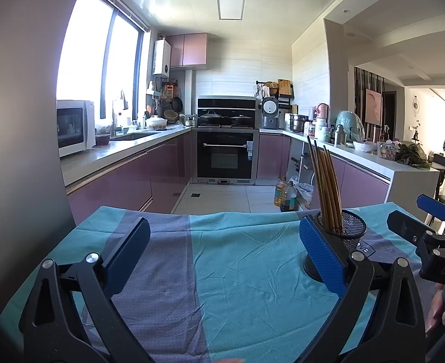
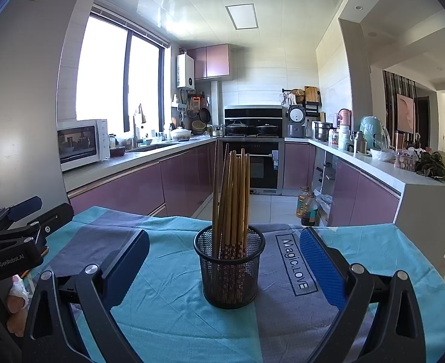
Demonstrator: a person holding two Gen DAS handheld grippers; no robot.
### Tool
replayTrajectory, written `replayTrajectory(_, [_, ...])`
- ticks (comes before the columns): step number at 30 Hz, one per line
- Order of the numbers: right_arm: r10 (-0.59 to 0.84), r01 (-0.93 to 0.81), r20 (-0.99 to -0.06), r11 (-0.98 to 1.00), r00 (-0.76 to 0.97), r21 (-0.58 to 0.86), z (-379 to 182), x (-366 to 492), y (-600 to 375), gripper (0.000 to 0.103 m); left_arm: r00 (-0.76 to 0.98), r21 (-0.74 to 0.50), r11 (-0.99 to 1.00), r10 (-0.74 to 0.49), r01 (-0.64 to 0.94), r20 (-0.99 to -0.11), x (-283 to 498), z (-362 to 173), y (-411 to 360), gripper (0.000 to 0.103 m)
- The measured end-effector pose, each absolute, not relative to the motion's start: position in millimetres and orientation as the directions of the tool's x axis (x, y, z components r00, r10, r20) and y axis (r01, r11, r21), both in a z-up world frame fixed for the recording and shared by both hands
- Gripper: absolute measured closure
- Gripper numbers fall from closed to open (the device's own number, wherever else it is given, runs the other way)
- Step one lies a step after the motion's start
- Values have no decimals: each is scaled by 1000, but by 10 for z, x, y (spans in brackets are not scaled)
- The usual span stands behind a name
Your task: Organize utensils
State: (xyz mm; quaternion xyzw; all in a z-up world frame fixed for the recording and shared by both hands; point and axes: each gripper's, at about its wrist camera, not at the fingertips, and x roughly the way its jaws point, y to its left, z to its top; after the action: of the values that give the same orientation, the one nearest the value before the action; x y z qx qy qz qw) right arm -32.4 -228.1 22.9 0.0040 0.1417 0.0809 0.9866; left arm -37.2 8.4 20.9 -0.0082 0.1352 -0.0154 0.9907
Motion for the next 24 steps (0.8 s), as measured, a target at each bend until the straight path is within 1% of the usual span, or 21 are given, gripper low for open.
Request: replayTrajectory(24, [158, -155, -280, 987, 947, 33, 223, -331, -2282, 7, 963, -17, 999, -30, 27, -269, -375, 211, 88, 6])
